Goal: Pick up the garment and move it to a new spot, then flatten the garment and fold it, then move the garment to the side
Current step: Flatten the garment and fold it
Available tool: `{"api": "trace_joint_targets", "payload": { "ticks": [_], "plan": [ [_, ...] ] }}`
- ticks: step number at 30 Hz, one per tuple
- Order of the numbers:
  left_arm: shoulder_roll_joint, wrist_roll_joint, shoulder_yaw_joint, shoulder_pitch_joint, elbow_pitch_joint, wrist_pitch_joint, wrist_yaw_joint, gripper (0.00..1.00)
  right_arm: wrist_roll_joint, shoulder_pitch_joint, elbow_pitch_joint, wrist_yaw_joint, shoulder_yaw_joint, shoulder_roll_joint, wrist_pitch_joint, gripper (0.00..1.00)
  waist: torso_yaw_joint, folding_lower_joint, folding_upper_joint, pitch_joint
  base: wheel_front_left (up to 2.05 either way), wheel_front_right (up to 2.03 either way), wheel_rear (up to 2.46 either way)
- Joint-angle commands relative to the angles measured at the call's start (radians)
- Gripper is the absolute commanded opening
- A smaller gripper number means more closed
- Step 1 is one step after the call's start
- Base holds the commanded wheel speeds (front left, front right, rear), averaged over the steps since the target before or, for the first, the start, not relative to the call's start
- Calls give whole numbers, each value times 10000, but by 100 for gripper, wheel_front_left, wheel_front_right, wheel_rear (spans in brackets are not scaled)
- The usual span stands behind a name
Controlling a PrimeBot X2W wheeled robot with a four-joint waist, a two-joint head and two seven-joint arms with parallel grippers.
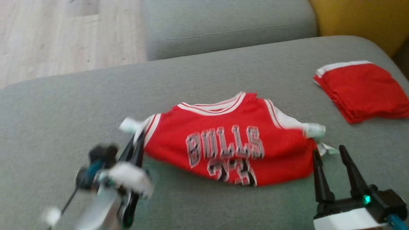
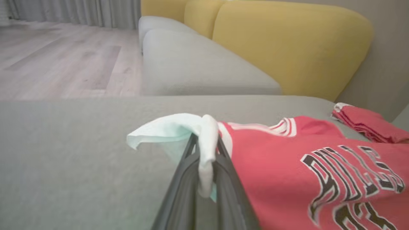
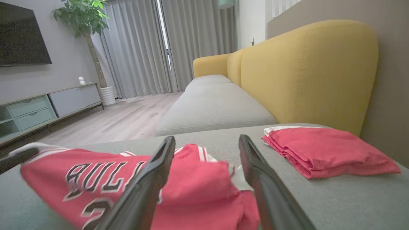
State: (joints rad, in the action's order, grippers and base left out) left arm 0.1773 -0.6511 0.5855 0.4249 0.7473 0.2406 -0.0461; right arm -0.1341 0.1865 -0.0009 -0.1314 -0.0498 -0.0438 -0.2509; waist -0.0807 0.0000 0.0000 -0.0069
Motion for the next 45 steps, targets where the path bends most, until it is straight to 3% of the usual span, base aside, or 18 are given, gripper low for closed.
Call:
{"api": "trace_joint_targets", "payload": {
  "ticks": [1, 8, 9, 10, 11, 14, 17, 22, 27, 31, 36, 39, 42, 43, 44, 45],
  "plan": [
    [294, 9, -429, 331, -449, 153, 117, 0, 61, -175, -386, 7, -171, -65, -109, 100, 241, 0, 0, 54, 0, 0, 0],
    [1226, 196, -701, -2160, -3004, -77, 1243, 0, 162, -152, -433, 7, -109, -64, -109, 100, 820, 0, 0, 289, 0, 0, 0],
    [1342, 290, -621, -2299, -3331, -247, 1376, 17, 169, -185, -428, 7, -134, -64, -109, 100, 850, 0, 0, 323, 0, 0, 0],
    [1457, 416, -564, -2362, -3656, -404, 1556, 54, 180, -225, -422, 7, -168, -64, -109, 100, 863, 0, 0, 363, 0, 0, 0],
    [1570, 587, -530, -2338, -3998, -503, 1764, 100, 188, -268, -421, 7, -193, -64, -109, 100, 865, 0, 0, 414, 0, 0, 0],
    [1832, 1167, -394, -1897, -5029, -822, 2233, 100, 226, -446, -431, 7, -290, -64, -109, 100, 778, 0, 0, 613, 0, 0, 0],
    [1954, 1778, -173, -959, -5840, -1185, 2374, 100, 299, -640, -438, 7, -338, -64, -109, 100, 517, 0, 0, 887, 0, 0, 0],
    [1293, 2343, 697, 1079, -5957, -1972, 1658, 100, 330, -987, -499, 7, -302, -64, -109, 100, -118, 0, 0, 1631, 0, 0, 0],
    [19, 2473, 1656, 2934, -3884, -2991, 736, 100, 349, -1365, -625, 7, -318, -64, -109, 100, -723, 0, 0, 2629, 0, 0, 0],
    [-807, 2286, 1955, 3901, -1819, -3462, 325, 100, 348, -1680, -682, 7, -370, -64, -109, 100, -1096, 0, 0, 3232, 0, 0, 0],
    [-1147, 2124, 2095, 4601, 485, -3731, 434, 100, 318, -1945, -647, 7, -436, -64, -109, 100, -1435, 0, 0, 3498, 0, 0, 0],
    [-1197, 2061, 2175, 4744, 1190, -3867, 474, 100, 299, -1964, -631, 7, -425, -64, -109, 100, -1499, 0, 0, 3505, 0, 0, 0],
    [-1243, 1690, 2207, 4782, 1913, -4011, 122, 100, 270, -1975, -600, 7, -444, -64, -109, 100, -1576, 0, 0, 3484, 0, 0, 0],
    [-1251, 1534, 2179, 4784, 2036, -3923, -20, 36, 251, -1985, -588, 7, -460, -64, -109, 100, -1601, 0, 0, 3469, 0, 0, 0],
    [-1257, 1420, 2151, 4814, 2099, -3701, -113, 0, 225, -1998, -582, 7, -475, -64, -109, 100, -1623, 0, 0, 3445, 0, 0, 0],
    [-1261, 1344, 2166, 4863, 2140, -3485, -193, 0, 196, -2007, -576, 7, -483, -64, -109, 100, -1641, 0, 0, 3403, 0, 0, 0]
  ]
}}
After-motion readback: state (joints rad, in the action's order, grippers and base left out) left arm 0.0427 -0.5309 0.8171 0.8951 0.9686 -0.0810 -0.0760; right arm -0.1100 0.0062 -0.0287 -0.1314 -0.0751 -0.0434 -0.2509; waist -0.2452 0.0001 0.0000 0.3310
